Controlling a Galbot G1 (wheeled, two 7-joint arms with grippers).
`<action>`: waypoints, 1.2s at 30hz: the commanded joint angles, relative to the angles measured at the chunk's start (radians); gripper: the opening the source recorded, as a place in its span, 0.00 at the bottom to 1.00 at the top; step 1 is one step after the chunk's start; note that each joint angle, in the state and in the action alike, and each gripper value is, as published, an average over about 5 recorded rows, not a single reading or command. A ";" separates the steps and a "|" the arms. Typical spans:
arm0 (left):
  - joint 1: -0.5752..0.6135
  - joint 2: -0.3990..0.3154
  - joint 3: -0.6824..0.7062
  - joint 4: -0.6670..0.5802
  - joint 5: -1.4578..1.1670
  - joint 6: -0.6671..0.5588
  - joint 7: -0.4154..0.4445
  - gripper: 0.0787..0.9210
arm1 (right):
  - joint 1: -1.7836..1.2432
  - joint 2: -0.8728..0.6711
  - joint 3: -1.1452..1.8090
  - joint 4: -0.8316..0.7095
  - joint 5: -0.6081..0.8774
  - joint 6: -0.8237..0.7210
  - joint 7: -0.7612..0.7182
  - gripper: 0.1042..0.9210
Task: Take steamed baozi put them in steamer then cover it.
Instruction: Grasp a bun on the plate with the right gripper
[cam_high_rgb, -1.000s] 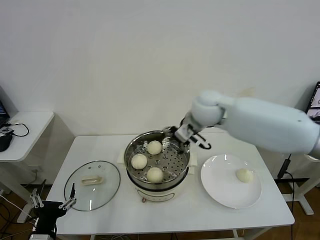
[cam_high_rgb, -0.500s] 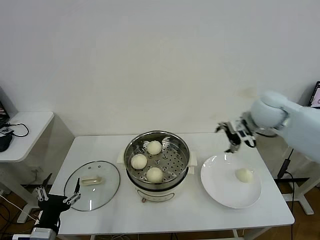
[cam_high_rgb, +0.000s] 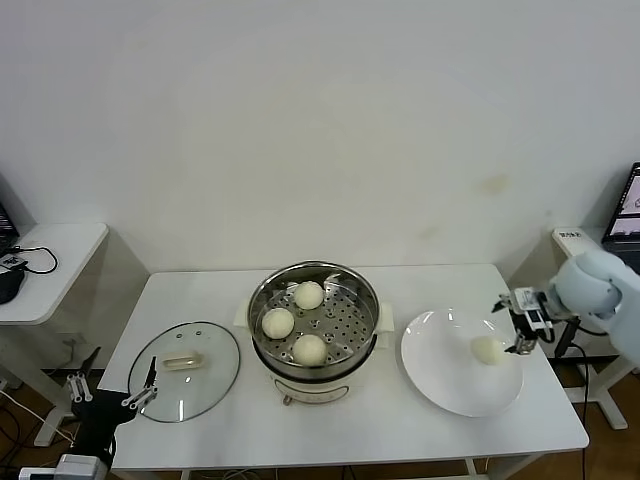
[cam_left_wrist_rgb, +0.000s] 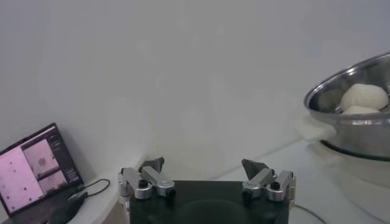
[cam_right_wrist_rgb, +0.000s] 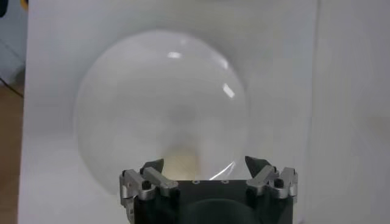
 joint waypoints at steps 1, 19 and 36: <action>0.014 -0.006 -0.013 -0.004 -0.003 0.002 0.001 0.88 | -0.224 0.065 0.173 -0.172 -0.103 0.017 0.005 0.88; 0.031 -0.030 -0.033 0.002 0.000 -0.001 -0.001 0.88 | -0.174 0.276 0.141 -0.335 -0.158 0.035 0.037 0.88; 0.025 -0.033 -0.030 0.013 0.000 -0.002 -0.002 0.88 | -0.152 0.278 0.125 -0.340 -0.192 0.026 0.015 0.70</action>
